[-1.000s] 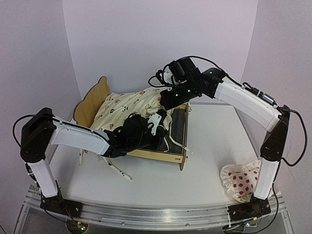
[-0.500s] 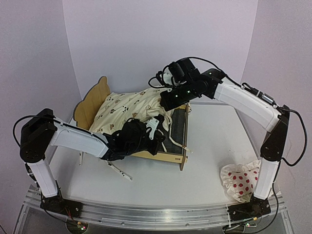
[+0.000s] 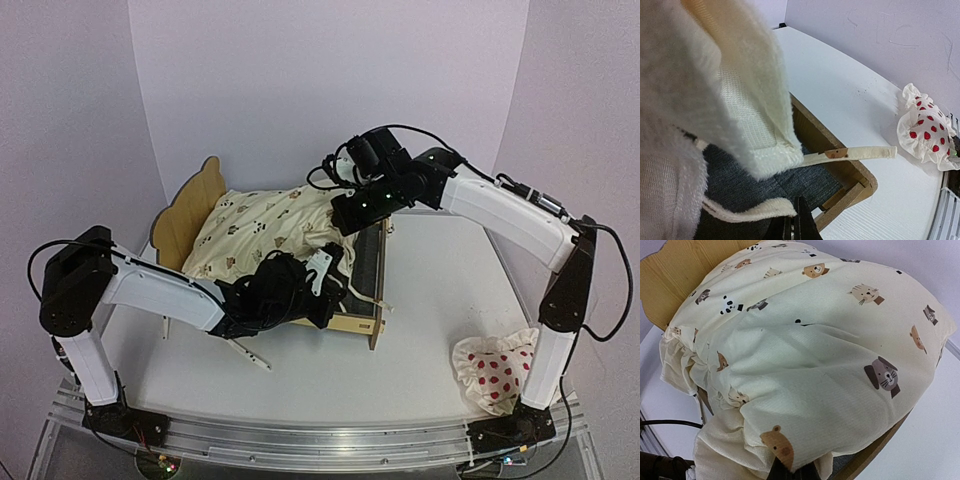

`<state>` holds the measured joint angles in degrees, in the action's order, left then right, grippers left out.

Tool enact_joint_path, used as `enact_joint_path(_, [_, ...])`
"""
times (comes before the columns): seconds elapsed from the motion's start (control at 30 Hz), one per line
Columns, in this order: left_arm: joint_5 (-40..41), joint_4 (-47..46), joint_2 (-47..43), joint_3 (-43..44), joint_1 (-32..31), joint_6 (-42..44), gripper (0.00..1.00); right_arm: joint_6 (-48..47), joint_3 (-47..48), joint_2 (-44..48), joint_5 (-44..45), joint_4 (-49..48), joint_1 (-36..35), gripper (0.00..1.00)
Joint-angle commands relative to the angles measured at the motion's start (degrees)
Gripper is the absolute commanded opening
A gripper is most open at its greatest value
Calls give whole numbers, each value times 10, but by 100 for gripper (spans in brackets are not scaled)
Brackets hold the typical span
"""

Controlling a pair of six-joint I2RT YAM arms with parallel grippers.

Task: Set up the pet bed

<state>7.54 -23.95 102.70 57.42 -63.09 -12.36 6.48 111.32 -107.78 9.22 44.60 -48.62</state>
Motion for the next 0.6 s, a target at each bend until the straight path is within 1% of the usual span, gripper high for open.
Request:
enact_joint_path(0.0, [36, 9, 15, -5, -7, -13, 0, 14, -16, 36, -7, -36, -2, 0])
enact_joint_path(0.17, [120, 49, 25, 11, -13, -3, 1, 20, -38, 43, -9, -48, -2, 0])
enact_joint_path(0.27, [145, 70, 22, 13, -14, 4, 1, 22, -44, 44, -12, -50, -2, 0])
enact_joint_path(0.37, [138, 80, 17, 11, -14, 4, 1, 24, -48, 45, -12, -52, -2, 0])
enact_joint_path(0.57, [94, 94, 12, 22, -24, 2, 6, 27, -59, 51, -7, -57, -2, 0])
